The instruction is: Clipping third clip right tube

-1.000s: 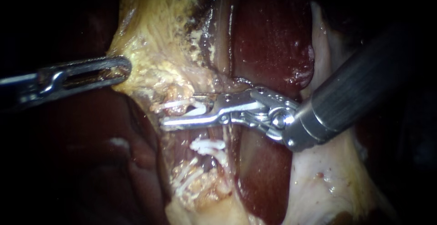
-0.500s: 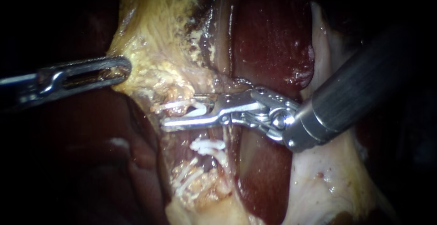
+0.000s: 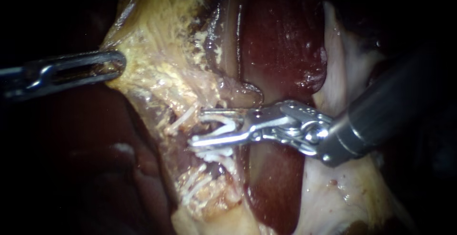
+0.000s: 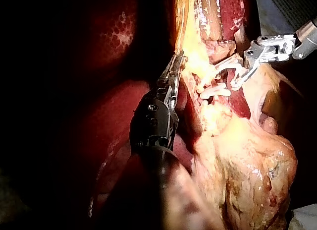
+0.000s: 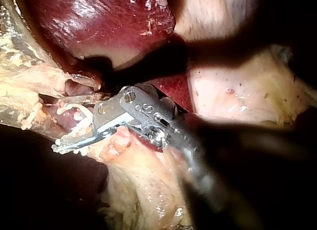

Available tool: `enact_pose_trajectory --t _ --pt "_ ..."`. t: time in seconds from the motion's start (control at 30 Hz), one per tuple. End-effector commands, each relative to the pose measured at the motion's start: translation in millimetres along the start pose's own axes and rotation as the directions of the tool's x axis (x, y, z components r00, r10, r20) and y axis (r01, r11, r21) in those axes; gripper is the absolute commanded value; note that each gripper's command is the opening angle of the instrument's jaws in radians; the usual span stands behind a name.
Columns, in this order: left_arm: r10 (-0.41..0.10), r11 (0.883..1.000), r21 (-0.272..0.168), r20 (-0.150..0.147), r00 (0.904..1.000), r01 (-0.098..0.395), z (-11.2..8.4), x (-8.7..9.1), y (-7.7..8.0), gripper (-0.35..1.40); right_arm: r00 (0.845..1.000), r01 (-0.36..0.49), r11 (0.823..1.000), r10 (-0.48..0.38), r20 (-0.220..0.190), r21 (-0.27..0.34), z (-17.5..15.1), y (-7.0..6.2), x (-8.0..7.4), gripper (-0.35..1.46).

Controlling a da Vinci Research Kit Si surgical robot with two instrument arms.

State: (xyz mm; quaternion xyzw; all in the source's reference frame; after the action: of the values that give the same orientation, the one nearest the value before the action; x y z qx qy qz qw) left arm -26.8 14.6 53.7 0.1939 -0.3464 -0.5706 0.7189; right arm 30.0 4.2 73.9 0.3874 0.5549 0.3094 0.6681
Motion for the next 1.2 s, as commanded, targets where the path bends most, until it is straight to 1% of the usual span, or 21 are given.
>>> enact_pose_trajectory --t 0.03,0.13,0.17,0.23,0.37,0.43,0.57,0.67,0.83,0.97,1.07,1.2 --pt "-0.001 1.0 0.0 0.002 1.0 0.001 0.0 0.0 0.0 -0.35 1.0 -0.001 1.0 0.001 0.005 0.006 -0.5 -0.3 0.2 0.59" --pt "-0.001 1.0 -0.002 0.003 1.0 0.001 -0.1 -0.1 0.0 -0.35 0.999 -0.003 1.0 0.004 0.035 -0.013 -1.4 -0.7 0.5 0.59" --pt "-0.002 1.0 -0.002 0.003 1.0 0.002 -0.2 -0.1 0.1 -0.35 0.999 0.004 1.0 -0.002 0.054 -0.029 -1.8 -0.8 0.5 0.59" --pt "-0.002 1.0 -0.004 0.003 1.0 0.002 -0.3 -0.3 0.1 -0.35 0.997 0.017 0.999 -0.014 0.072 -0.041 -2.3 -0.6 0.4 0.58" --pt "-0.003 1.0 -0.005 0.006 1.0 0.003 -0.5 -0.4 0.1 -0.35 0.997 0.02 0.998 -0.016 0.07 -0.06 -2.7 0.3 0.0 0.58" --pt "-0.003 1.0 -0.005 0.006 1.0 0.004 -0.5 -0.4 0.1 -0.35 0.996 0.023 0.997 -0.018 0.082 -0.07 -2.7 0.8 -0.3 0.58" --pt "-0.004 1.0 -0.006 0.007 1.0 0.004 -0.5 -0.3 0.0 -0.35 0.995 0.032 0.996 -0.024 0.096 -0.08 -2.1 1.8 -1.4 0.58" --pt "0.002 1.0 -0.006 0.007 1.0 -0.002 -0.6 -0.3 -0.1 -0.35 0.995 0.038 0.995 -0.03 0.093 -0.088 -1.0 2.7 -2.3 0.58" --pt "0.001 1.0 -0.007 0.007 1.0 -0.001 -0.6 -0.3 -0.2 -0.35 0.994 0.048 0.996 -0.04 0.104 -0.069 1.4 3.6 -3.8 0.58" --pt "0.001 1.0 -0.007 0.007 1.0 -0.001 -0.6 -0.3 -0.2 -0.35 0.993 0.053 0.997 -0.046 0.111 -0.057 3.1 3.8 -4.7 0.59" --pt "0.001 1.0 -0.007 0.007 1.0 -0.001 -0.6 -0.3 -0.2 -0.35 0.994 0.047 0.998 -0.044 0.101 -0.029 3.7 3.7 -5.0 0.59" --pt "0.002 1.0 -0.006 0.007 1.0 -0.002 -0.6 -0.3 -0.1 -0.35 0.995 0.032 0.999 -0.032 0.094 -0.003 3.5 3.1 -4.8 0.59"
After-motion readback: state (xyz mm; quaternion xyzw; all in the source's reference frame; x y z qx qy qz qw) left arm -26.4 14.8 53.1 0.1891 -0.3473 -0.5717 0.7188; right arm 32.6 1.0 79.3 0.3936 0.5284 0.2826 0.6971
